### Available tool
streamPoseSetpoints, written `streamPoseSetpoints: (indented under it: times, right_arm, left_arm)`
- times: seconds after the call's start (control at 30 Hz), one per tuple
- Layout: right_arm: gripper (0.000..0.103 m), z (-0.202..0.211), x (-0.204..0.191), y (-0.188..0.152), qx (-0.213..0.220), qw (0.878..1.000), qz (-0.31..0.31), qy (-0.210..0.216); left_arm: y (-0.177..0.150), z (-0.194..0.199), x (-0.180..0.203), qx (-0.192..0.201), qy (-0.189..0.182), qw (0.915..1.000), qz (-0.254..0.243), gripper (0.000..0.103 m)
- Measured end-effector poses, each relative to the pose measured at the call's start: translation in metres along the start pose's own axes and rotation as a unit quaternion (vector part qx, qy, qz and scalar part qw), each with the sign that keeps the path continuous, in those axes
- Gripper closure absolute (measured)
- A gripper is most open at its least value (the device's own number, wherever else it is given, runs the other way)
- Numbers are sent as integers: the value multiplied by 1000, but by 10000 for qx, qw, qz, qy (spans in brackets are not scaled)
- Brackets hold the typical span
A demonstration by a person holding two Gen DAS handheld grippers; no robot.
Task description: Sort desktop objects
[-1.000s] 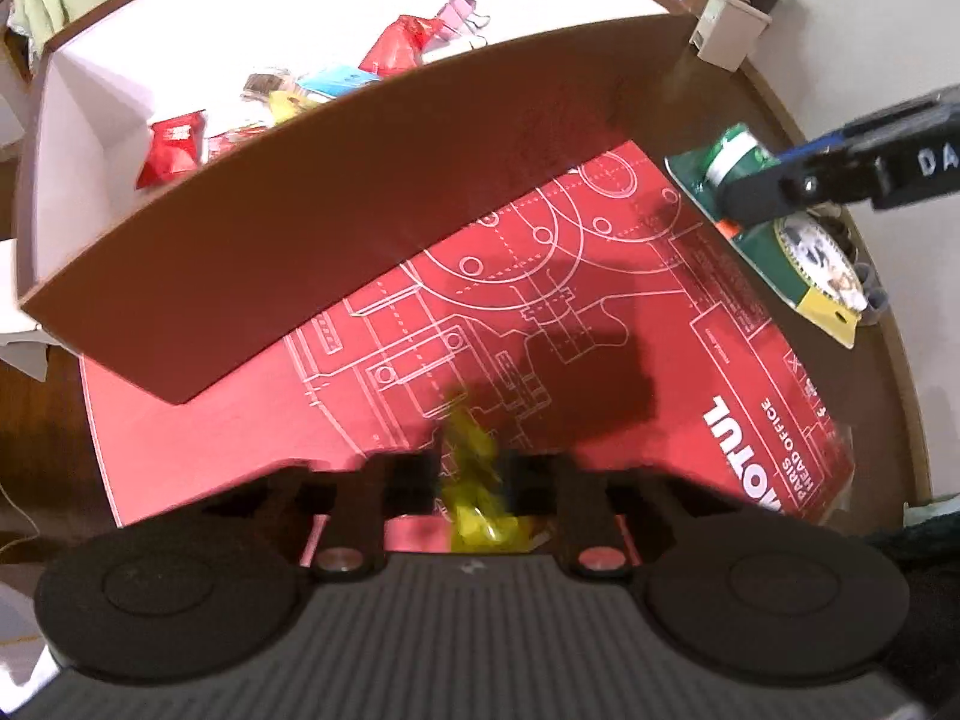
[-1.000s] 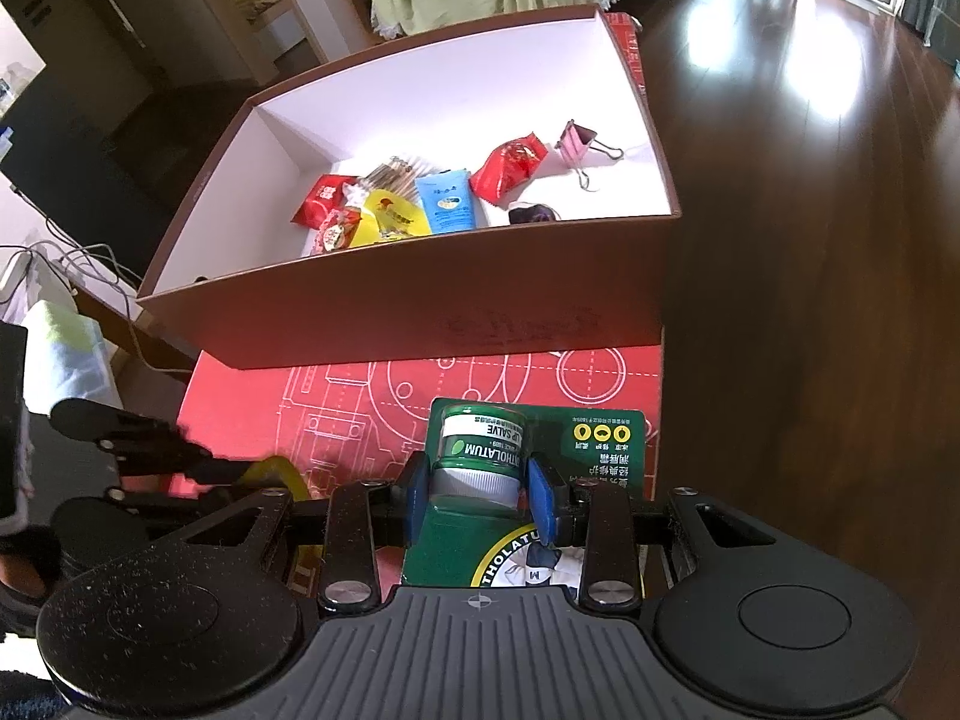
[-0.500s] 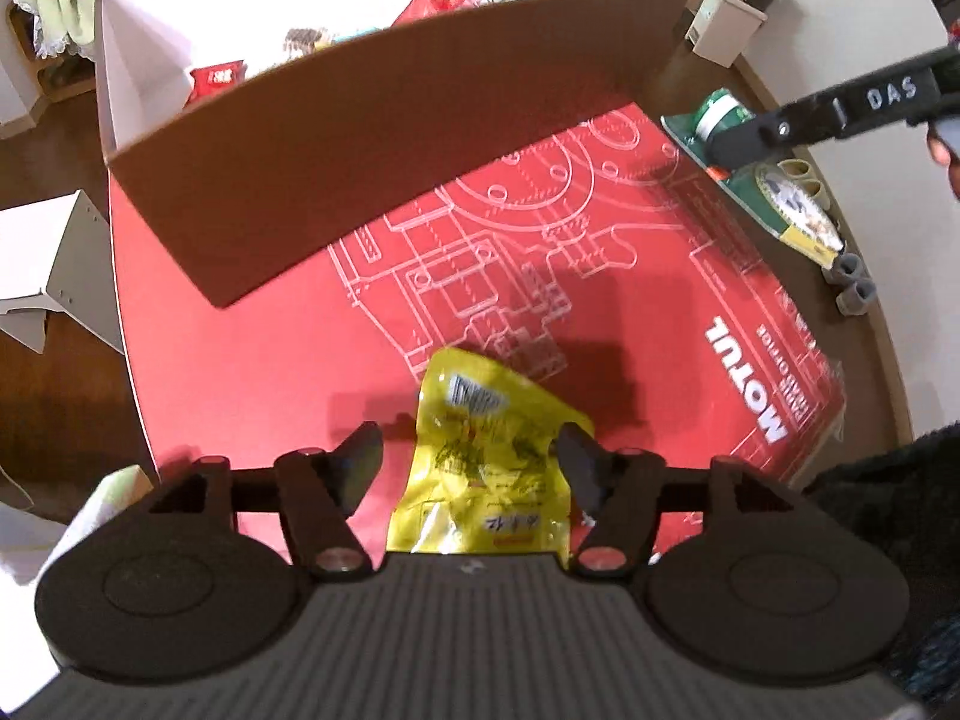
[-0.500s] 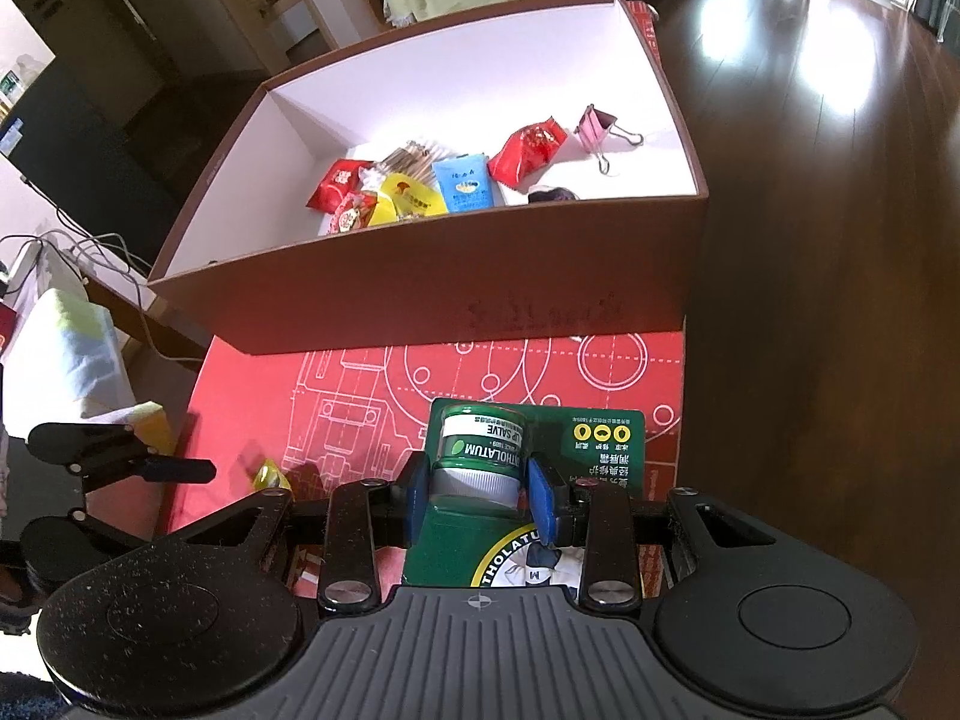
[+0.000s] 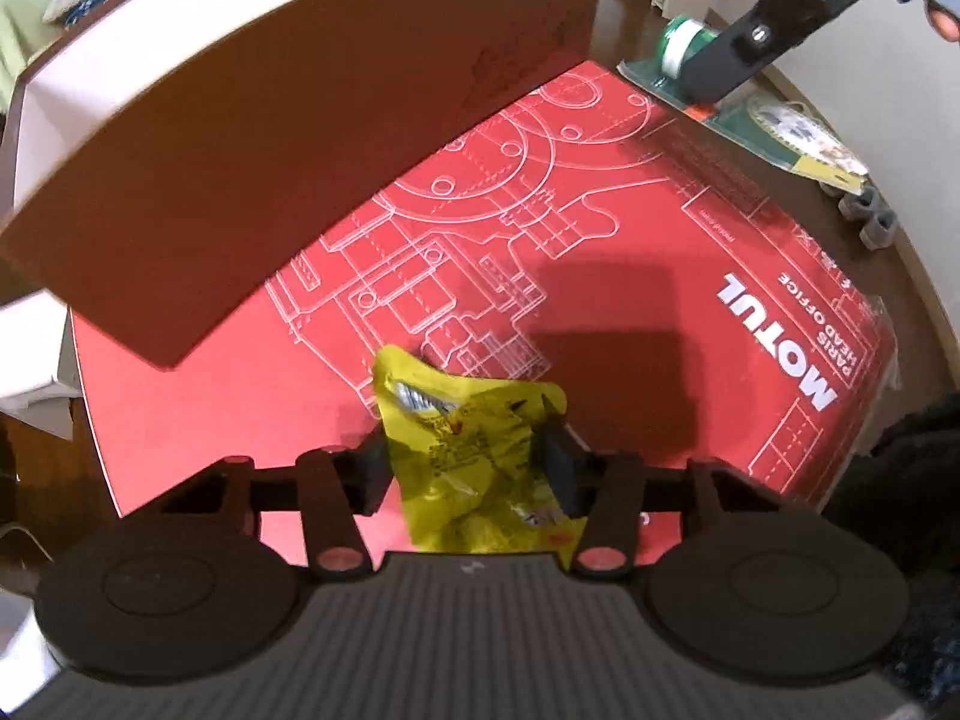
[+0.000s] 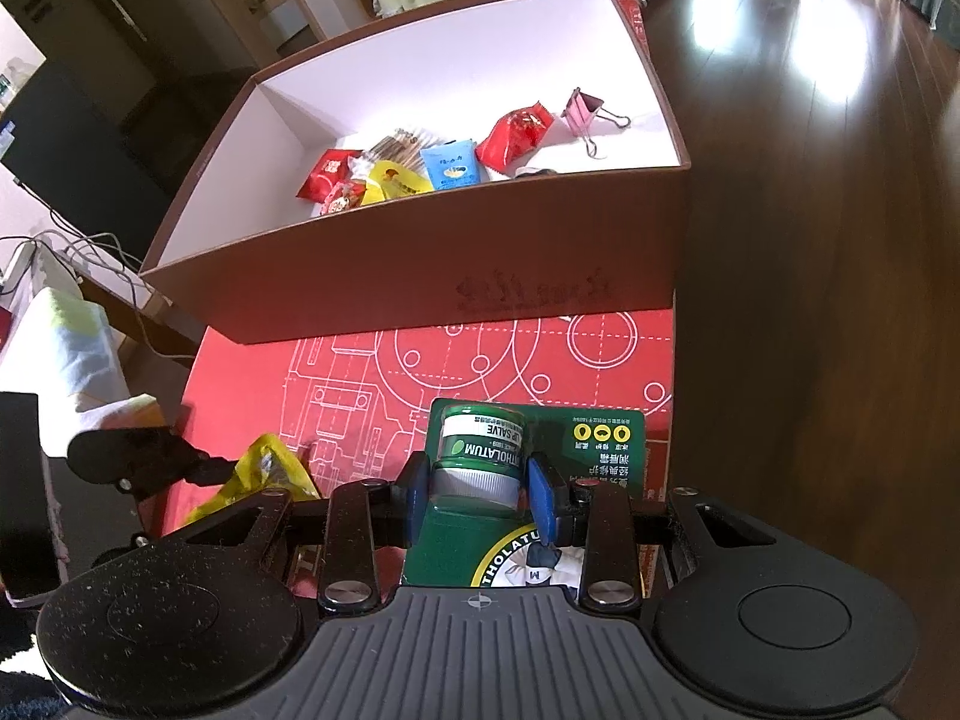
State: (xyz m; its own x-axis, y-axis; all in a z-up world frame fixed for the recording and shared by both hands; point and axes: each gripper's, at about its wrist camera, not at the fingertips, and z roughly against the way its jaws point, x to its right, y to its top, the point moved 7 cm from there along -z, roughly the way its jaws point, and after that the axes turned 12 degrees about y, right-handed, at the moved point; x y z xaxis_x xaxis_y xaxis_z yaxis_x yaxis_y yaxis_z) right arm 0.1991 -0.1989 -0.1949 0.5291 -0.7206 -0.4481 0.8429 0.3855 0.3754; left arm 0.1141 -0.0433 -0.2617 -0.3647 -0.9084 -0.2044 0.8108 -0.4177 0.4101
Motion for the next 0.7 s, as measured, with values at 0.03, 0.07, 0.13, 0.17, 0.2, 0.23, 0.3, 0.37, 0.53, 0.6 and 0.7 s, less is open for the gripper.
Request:
streamPoseSetpoints:
  times: [0.03,0.07,0.13,0.17,0.2,0.23,0.3,0.37,0.53,0.6,0.7]
  right_arm:
    - [69,-1,0,0,-4,10000,8,9]
    - [69,-1,-1,0,-6,10000,16,17]
    - [69,-2,-2,0,-10,10000,32,34]
    - [69,-2,-2,1,-10,10000,43,45]
    - [69,-2,-3,1,-8,10000,54,52]
    - [69,-2,-3,2,-6,10000,66,60]
    - [69,-3,-4,3,-11,9999,94,77]
    - [69,-4,-5,4,-19,9999,124,93]
    - [69,-4,-9,7,-3,9997,186,138]
    - [69,-2,-10,9,17,9996,211,161]
    - [69,2,-14,14,48,9994,283,208]
  left_arm:
    - [0,1,0,3,6,10000,-26,59]
    - [1,3,0,9,1,10000,-38,61]
    - [2,7,-2,28,-40,10000,-3,65]
    - [3,10,-3,40,-48,10000,11,67]
    - [3,13,-4,51,-25,10000,10,68]
    - [4,15,-5,61,4,10000,7,68]
    - [7,21,-7,94,9,10000,20,68]
    - [8,26,-10,106,17,9999,49,68]
    - [18,44,-21,247,19,9995,212,68]
    - [25,55,-25,366,15,9990,271,68]
    - [37,73,-34,551,48,9979,328,68]
